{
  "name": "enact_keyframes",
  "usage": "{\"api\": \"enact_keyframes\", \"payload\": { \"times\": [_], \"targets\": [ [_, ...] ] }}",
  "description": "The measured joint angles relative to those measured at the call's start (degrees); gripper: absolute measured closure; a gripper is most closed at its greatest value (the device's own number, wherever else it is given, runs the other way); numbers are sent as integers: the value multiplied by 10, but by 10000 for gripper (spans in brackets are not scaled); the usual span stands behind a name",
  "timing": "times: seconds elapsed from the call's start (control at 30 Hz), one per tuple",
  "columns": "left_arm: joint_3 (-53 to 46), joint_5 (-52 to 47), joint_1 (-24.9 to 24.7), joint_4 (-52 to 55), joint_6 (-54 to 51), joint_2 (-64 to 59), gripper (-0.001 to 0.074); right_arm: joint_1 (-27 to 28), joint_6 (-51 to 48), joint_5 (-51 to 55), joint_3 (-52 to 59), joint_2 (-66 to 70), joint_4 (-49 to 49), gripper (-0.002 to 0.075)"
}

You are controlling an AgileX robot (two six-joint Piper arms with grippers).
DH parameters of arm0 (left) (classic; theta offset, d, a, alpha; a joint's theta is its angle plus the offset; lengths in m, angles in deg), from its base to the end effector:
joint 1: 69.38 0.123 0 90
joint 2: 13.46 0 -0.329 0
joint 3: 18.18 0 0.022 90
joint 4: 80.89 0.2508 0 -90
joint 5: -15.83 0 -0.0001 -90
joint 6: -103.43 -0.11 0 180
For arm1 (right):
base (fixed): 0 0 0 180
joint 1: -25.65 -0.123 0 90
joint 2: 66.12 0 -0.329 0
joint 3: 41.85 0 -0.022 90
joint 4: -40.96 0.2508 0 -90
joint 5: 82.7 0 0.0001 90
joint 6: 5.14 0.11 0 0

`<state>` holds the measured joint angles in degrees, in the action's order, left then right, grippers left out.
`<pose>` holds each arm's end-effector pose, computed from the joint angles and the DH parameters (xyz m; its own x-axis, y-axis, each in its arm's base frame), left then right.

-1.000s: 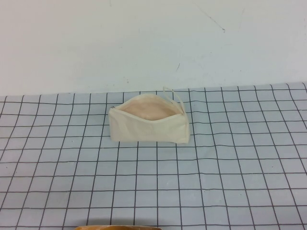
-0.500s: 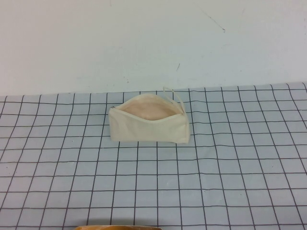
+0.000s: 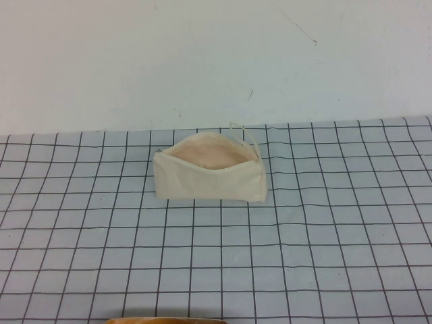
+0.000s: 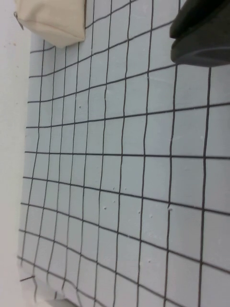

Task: Put eraser into pencil case

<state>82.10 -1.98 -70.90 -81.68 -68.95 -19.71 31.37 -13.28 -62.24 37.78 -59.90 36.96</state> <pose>0.0284 -0.0012 0.1721 -0.2400 -0.1393 -0.9607 -0.0044 0.9898 -0.1424 0.0266 -0.0054 0.1678 -0.2980 -0.1771 -0.9380 0.0629 0.9769 -0.2044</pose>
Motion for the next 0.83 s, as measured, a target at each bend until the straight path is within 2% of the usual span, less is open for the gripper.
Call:
{"api": "enact_keyframes", "payload": {
  "times": [0.83],
  "targets": [
    [1,-3,0,-28,0,0,736,0,0,0,0,0,0,727]
  ]
}}
